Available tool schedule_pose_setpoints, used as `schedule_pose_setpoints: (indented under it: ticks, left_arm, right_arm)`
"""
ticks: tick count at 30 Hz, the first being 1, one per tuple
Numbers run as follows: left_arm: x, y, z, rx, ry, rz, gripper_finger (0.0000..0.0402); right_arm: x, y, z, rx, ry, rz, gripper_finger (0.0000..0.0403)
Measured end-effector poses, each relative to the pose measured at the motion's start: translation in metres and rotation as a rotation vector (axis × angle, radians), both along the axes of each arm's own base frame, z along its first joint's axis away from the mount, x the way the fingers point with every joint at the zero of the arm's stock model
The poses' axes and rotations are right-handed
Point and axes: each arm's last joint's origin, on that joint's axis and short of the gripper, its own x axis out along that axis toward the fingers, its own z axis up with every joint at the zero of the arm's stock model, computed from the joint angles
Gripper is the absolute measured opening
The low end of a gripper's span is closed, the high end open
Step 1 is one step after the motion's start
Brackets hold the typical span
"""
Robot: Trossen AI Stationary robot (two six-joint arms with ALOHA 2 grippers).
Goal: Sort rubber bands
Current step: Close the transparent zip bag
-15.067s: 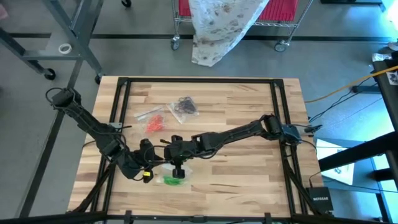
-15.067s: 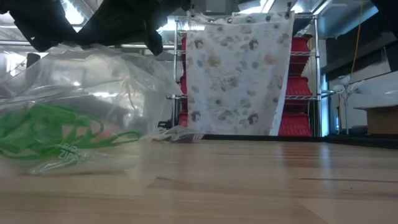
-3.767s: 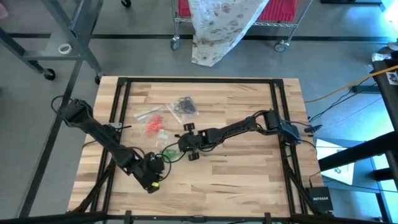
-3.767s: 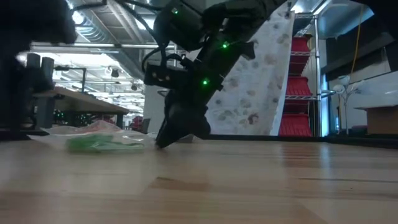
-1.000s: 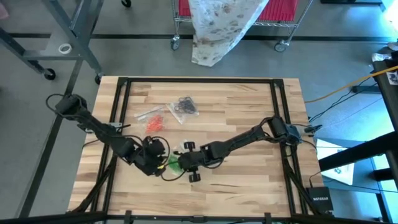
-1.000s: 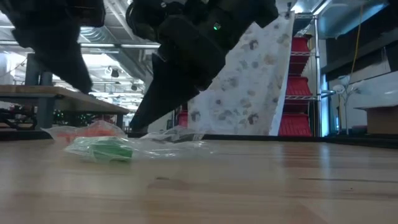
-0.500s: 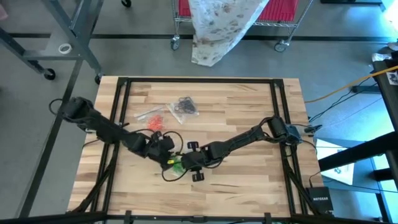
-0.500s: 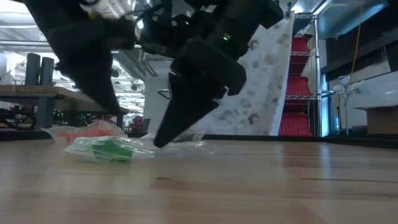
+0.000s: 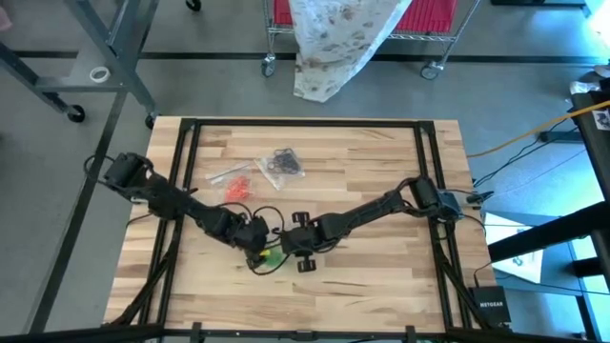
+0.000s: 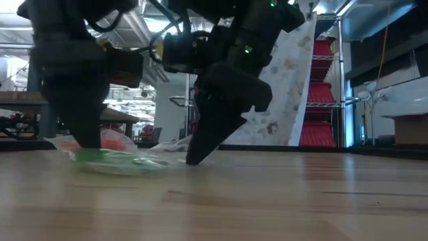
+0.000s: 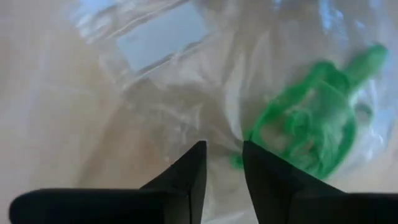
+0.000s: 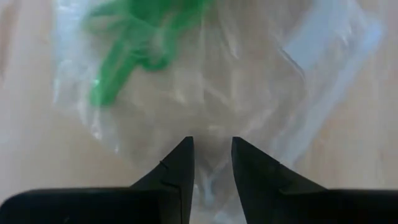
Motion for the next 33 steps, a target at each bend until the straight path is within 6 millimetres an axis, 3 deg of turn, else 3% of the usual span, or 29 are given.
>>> schedule_pose_setpoints:
  ticks: [9,16,20,27,30,33]
  left_arm:
    - [-0.002,-0.035,0.006,-0.138,-0.127,0.01,0.0098]
    - [0.001,-0.048,0.021,-0.197,-0.203,-0.06,0.0098]
    - [-0.004,-0.044,0.046,-0.168,-0.217,-0.091,0.0098]
    - [-0.031,-0.014,0.077,0.035,-0.213,0.006,0.0098]
    - [-0.039,-0.001,0.073,0.023,-0.209,0.051,0.0098]
    - [-0.05,0.009,0.056,-0.047,-0.206,0.112,0.0098]
  right_arm:
    - [0.001,-0.02,-0.001,-0.024,0.039,-0.028,0.0098]
    - [0.01,-0.039,0.002,-0.063,-0.035,-0.093,0.0098]
    - [0.008,-0.042,0.019,-0.053,-0.062,-0.1,0.0098]
    - [0.004,-0.039,0.045,0.049,-0.106,-0.049,0.0098]
    - [0.008,-0.038,0.042,0.069,-0.124,-0.032,0.0098]
    - [0.01,-0.038,0.033,0.054,-0.117,-0.032,0.0098]
